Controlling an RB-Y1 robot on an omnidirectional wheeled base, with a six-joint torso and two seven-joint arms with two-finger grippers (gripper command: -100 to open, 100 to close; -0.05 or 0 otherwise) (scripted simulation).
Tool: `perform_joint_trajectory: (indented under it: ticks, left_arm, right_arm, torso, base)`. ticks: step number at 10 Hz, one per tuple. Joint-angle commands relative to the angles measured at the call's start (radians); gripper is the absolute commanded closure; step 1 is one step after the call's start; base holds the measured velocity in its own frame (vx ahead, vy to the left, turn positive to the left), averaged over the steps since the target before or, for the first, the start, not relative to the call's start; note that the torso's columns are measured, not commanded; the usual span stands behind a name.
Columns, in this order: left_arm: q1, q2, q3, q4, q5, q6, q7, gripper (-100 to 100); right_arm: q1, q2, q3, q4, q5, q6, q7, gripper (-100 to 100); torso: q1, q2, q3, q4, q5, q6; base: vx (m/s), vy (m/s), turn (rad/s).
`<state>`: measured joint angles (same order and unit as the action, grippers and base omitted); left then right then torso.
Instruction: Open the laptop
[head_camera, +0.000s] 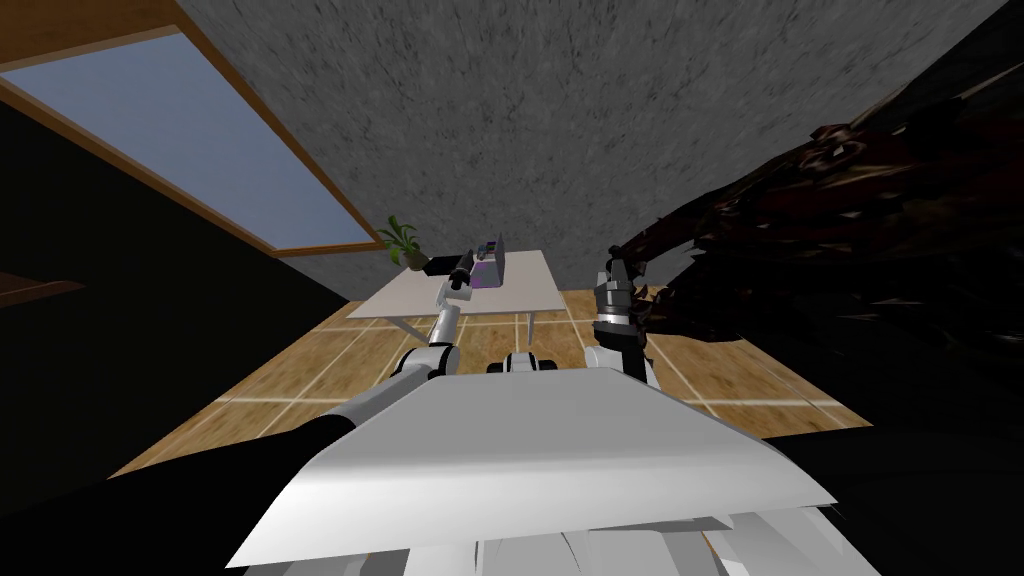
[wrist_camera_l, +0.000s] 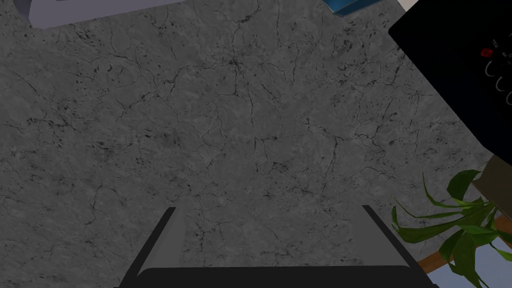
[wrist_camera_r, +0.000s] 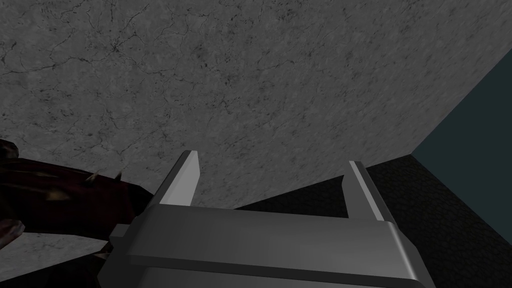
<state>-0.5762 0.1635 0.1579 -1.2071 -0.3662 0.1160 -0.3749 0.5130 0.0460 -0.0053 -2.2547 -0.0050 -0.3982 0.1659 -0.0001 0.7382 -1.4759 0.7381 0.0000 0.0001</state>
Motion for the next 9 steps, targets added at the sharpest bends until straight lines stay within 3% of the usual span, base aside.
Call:
perform_joint_trajectory:
  ticks: [1,9]
  left_arm:
    - [-0.067,-0.011,0.011,0.076,-0.027,0.035,-0.016,-100]
    - [-0.263,-0.035,0.042,0.307,-0.099,0.131,-0.053,-100]
  right_arm:
    - [0.0,0.0,0.0,0.0,0.0,0.0,0.0,0]
    - [0.0,0.0,0.0,0.0,0.0,0.0,0.0,0]
  torso:
    - [0.0,0.0,0.0,0.0,0.0,0.0]
    - [0.0,0.0,0.0,0.0,0.0,0.0]
  base:
    - [-0.027,-0.04,-0.004]
    - [-0.017,-0.041,-0.005]
